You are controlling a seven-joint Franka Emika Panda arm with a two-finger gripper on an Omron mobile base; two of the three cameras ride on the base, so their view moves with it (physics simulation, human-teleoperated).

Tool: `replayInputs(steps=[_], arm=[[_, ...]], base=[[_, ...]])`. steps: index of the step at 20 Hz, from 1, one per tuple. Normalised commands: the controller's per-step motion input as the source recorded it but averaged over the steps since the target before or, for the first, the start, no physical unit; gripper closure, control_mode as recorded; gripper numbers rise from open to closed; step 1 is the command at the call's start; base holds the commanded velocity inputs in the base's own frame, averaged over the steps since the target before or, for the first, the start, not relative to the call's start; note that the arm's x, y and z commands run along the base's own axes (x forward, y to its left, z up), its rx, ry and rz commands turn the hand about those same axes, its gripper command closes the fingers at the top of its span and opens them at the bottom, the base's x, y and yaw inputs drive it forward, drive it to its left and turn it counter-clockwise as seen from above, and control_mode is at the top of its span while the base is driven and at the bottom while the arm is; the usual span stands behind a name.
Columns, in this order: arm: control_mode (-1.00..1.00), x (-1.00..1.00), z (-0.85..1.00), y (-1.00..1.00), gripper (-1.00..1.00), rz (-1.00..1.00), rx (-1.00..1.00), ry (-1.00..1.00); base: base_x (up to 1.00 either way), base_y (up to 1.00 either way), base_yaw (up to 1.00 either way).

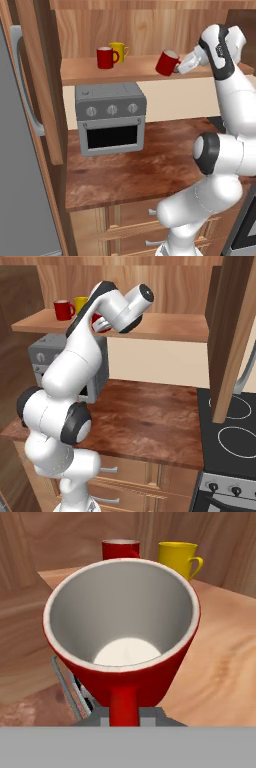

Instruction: Pick the mug on the counter and place it in the cabinet with the handle facing the right, like the mugs already inside.

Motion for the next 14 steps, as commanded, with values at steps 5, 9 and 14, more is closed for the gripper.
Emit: replayInputs(steps=[5,9,14], arm=[[-1.00,0.37,0.00,-0.03,1.00,0.01,0.00,0.00],[-1.00,0.37,0.00,-0.02,1.00,0.01,0.00,0.00],[-1.00,0.30,0.00,0.00,1.00,0.01,0.00,0.00]], base=[[0.00,0.00,0.00],[0.00,0.00,0.00],[0.00,0.00,0.00]])
